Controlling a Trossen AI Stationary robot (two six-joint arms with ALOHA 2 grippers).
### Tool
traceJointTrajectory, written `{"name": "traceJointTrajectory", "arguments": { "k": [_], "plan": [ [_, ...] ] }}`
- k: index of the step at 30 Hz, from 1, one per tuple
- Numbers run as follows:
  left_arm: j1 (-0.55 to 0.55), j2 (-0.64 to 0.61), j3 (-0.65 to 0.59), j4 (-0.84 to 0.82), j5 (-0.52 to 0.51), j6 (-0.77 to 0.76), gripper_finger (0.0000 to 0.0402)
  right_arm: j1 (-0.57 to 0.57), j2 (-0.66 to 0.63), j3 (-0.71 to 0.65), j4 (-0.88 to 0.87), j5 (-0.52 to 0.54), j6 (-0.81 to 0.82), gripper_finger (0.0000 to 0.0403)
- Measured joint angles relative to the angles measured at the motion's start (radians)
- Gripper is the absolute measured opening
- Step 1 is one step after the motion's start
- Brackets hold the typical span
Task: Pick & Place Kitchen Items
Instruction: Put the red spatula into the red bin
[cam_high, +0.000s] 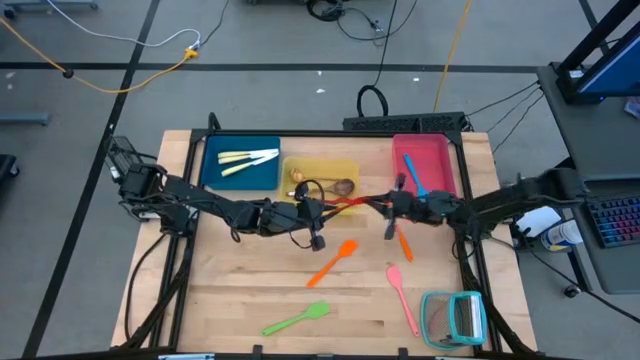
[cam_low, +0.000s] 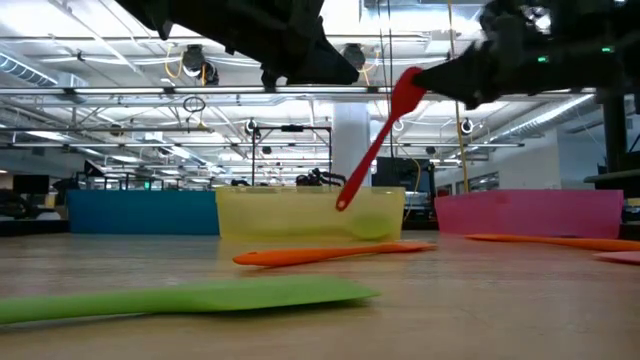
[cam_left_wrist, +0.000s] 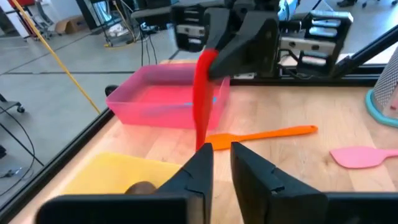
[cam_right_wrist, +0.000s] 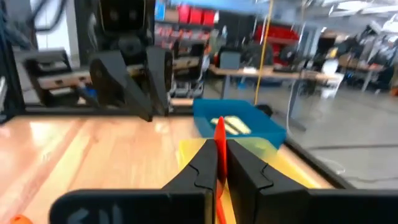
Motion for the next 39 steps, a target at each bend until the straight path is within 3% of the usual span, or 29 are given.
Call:
{"name": "traceJointTrajectory", "arguments": {
  "k": [4, 9, 12, 16, 22, 31, 39],
  "plan": [
    [0.004, 0.0, 0.0, -0.01, 0.002, -0.007, 0.0109, 0.034, -0.157, -0.118, 0.073, 0.078, -0.075, 0.0012],
    [0.018, 0.0, 0.0, -0.041, 0.002, -0.028, 0.0161, 0.069, -0.315, -0.277, 0.182, 0.24, -0.343, 0.0012],
    [0.031, 0.0, 0.0, -0.058, 0.002, -0.059, 0.0176, 0.095, -0.376, -0.278, 0.104, 0.402, -0.446, 0.0012],
    [0.047, 0.0, 0.0, -0.07, 0.002, -0.085, 0.0181, 0.127, -0.381, -0.278, 0.083, 0.554, -0.487, 0.0013],
    [0.061, 0.0, 0.0, -0.075, 0.002, -0.088, 0.0182, 0.156, -0.378, -0.278, 0.106, 0.638, -0.571, 0.0011],
    [0.061, 0.0, 0.0, -0.084, 0.003, -0.09, 0.0182, 0.204, -0.375, -0.28, 0.125, 1.281, -0.732, 0.001],
    [0.061, 0.0, 0.0, -0.084, 0.004, -0.09, 0.0182, 0.194, -0.375, -0.281, 0.098, 1.203, -0.656, 0.001]
  ]
}}
